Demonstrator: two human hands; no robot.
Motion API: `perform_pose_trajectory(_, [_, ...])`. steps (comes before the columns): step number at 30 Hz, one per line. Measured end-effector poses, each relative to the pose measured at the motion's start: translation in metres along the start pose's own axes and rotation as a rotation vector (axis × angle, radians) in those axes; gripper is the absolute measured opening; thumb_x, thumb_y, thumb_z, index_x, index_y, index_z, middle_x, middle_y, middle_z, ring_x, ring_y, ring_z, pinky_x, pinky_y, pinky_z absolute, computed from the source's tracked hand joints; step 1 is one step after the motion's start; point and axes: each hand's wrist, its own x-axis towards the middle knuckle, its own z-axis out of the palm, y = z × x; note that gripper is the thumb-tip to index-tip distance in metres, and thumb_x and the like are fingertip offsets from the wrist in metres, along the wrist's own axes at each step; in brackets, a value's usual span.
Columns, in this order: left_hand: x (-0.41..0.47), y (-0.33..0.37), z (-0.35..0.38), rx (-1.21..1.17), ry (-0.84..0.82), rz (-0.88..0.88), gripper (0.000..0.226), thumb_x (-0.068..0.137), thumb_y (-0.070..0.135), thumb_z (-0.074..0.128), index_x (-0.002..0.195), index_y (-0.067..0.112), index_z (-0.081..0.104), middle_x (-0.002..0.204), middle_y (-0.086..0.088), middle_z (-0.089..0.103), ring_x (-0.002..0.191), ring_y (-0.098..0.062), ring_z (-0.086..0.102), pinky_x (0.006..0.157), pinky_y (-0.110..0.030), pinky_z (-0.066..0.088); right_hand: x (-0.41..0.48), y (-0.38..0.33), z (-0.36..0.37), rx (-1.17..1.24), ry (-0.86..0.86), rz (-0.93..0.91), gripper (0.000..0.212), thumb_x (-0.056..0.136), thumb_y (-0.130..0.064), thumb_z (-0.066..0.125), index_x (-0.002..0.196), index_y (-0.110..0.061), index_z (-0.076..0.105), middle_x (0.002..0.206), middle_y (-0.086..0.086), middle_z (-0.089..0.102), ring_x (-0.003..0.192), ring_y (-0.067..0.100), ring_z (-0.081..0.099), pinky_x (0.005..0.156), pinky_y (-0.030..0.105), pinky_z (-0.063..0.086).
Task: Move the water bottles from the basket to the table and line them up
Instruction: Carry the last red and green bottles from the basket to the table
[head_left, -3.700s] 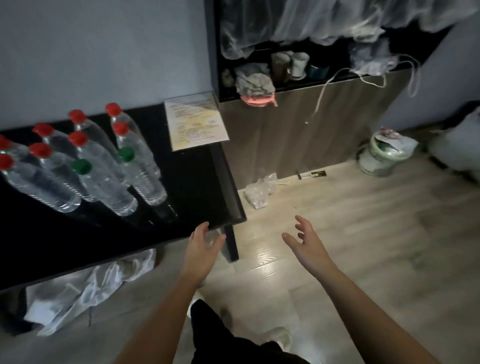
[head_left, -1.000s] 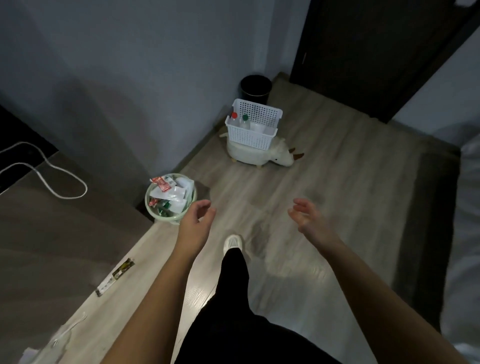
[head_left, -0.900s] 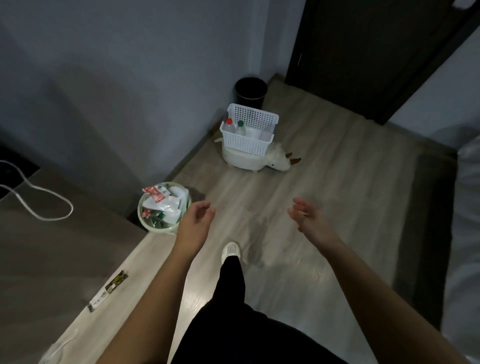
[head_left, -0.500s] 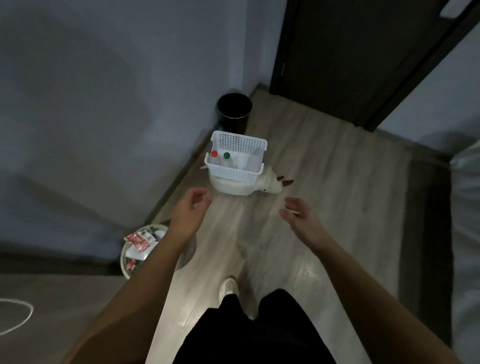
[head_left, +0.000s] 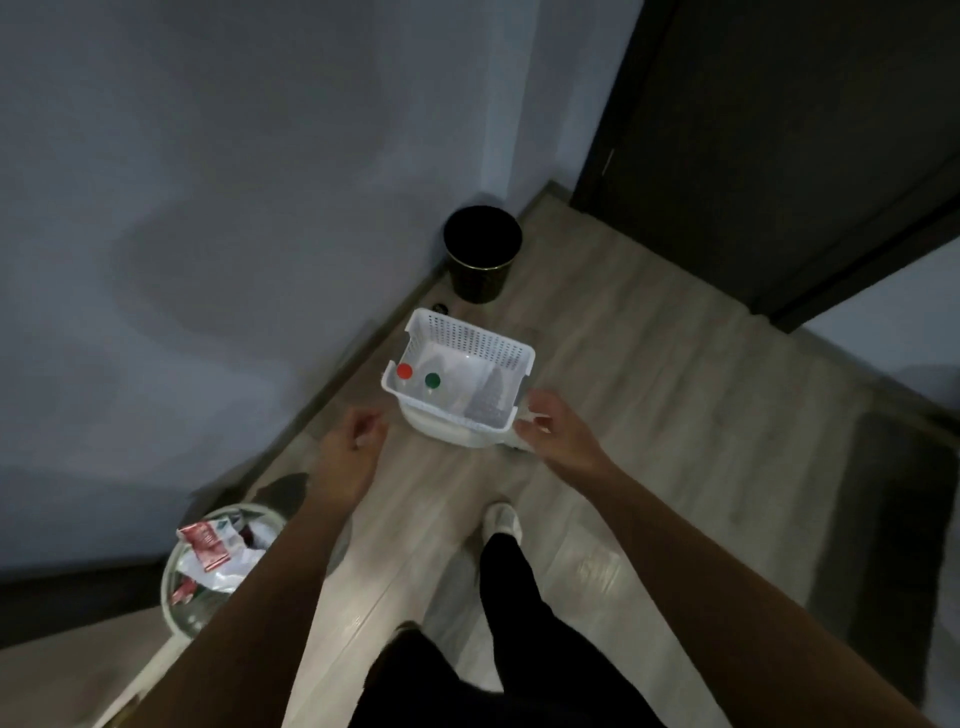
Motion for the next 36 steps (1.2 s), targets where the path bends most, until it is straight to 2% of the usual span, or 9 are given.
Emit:
perform_pose_trajectory(4, [0.038, -0.014, 0.040, -0.014, 0.027, -0.102, 0.022, 0.096, 0.031, 0.055, 0.115, 0.021, 0.060, 0.115, 0.002, 0.062, 0.109, -0.017, 0.058, 0.096, -0.039, 0.046, 0.073, 0.008, 0.006, -0.061, -0.111, 0.004, 0.049, 0.091, -0.014, 0.063, 0.136, -0.007, 0.046, 0.123, 0.001, 0.050, 0.121, 0.021, 0.051, 0.096, 0.029, 0.042])
perform_pose_trajectory(10, [0.115, -0.073, 0.084, 0.061, -0.025, -0.186, 0.026, 0.094, 0.025, 0.058, 0.119, 0.017, 0.059, 0.120, 0.000, 0.061, 0.111, -0.015, 0.057, 0.091, -0.028, 0.043, 0.165, 0.063, 0.064, -0.201, -0.309, 0.031, 0.055, 0.091, -0.021, 0.060, 0.142, -0.014, 0.038, 0.140, 0.007, 0.047, 0.131, 0.020, 0.044, 0.105, 0.031, 0.037])
perform_pose_trajectory(17, [0.206, -0.163, 0.121, 0.160, -0.028, -0.205, 0.036, 0.092, 0.023, 0.061, 0.127, 0.017, 0.054, 0.131, -0.003, 0.056, 0.108, -0.008, 0.050, 0.090, -0.028, 0.044, 0.250, 0.139, 0.144, -0.223, -0.257, 0.027, 0.062, 0.091, -0.025, 0.060, 0.146, -0.021, 0.033, 0.138, 0.002, 0.044, 0.129, 0.014, 0.041, 0.101, 0.020, 0.031])
perform_pose_trajectory(22, [0.258, -0.206, 0.133, 0.245, -0.074, -0.059, 0.050, 0.086, 0.028, 0.068, 0.132, 0.022, 0.049, 0.134, 0.001, 0.053, 0.109, -0.013, 0.054, 0.090, -0.035, 0.050, 0.296, 0.169, 0.195, -0.191, -0.191, -0.097, 0.063, 0.091, -0.024, 0.063, 0.147, -0.022, 0.034, 0.141, 0.004, 0.041, 0.130, 0.015, 0.041, 0.106, 0.028, 0.036])
perform_pose_trajectory(25, [0.278, -0.214, 0.134, 0.335, -0.096, 0.121, 0.048, 0.082, 0.025, 0.072, 0.126, 0.017, 0.055, 0.126, -0.004, 0.057, 0.098, -0.014, 0.054, 0.082, -0.026, 0.047, 0.315, 0.169, 0.212, -0.123, -0.153, -0.192, 0.054, 0.090, -0.031, 0.064, 0.140, -0.021, 0.045, 0.139, 0.000, 0.045, 0.130, 0.009, 0.040, 0.105, 0.023, 0.033])
perform_pose_trajectory(29, [0.295, -0.217, 0.137, 0.376, -0.080, 0.244, 0.042, 0.078, 0.020, 0.076, 0.116, 0.014, 0.061, 0.118, -0.007, 0.061, 0.090, -0.010, 0.055, 0.078, -0.013, 0.042, 0.327, 0.175, 0.224, -0.010, -0.108, -0.251, 0.047, 0.081, -0.048, 0.063, 0.124, -0.028, 0.058, 0.137, -0.004, 0.048, 0.130, 0.012, 0.043, 0.105, 0.030, 0.038])
perform_pose_trajectory(32, [0.301, -0.213, 0.141, 0.388, -0.068, 0.349, 0.039, 0.075, 0.021, 0.079, 0.109, 0.007, 0.065, 0.115, -0.011, 0.060, 0.093, -0.014, 0.057, 0.080, -0.013, 0.041, 0.329, 0.177, 0.220, 0.106, -0.045, -0.248, 0.041, 0.078, -0.042, 0.067, 0.117, -0.031, 0.060, 0.132, -0.006, 0.052, 0.126, 0.012, 0.049, 0.103, 0.033, 0.043])
perform_pose_trajectory(33, [0.303, -0.211, 0.144, 0.371, -0.062, 0.389, 0.037, 0.077, 0.026, 0.077, 0.107, 0.007, 0.065, 0.116, -0.005, 0.059, 0.094, -0.010, 0.055, 0.081, -0.011, 0.041, 0.331, 0.177, 0.216, 0.137, -0.022, -0.246, 0.041, 0.078, -0.039, 0.068, 0.116, -0.031, 0.060, 0.130, -0.008, 0.053, 0.124, 0.011, 0.050, 0.102, 0.032, 0.044])
perform_pose_trajectory(36, [0.306, -0.195, 0.149, 0.244, -0.087, 0.345, 0.033, 0.083, 0.035, 0.072, 0.105, 0.012, 0.064, 0.110, 0.031, 0.046, 0.092, 0.010, 0.050, 0.076, -0.001, 0.041, 0.337, 0.174, 0.199, 0.205, 0.047, -0.279, 0.039, 0.077, -0.034, 0.072, 0.114, -0.030, 0.060, 0.125, -0.009, 0.056, 0.121, 0.007, 0.053, 0.100, 0.024, 0.045])
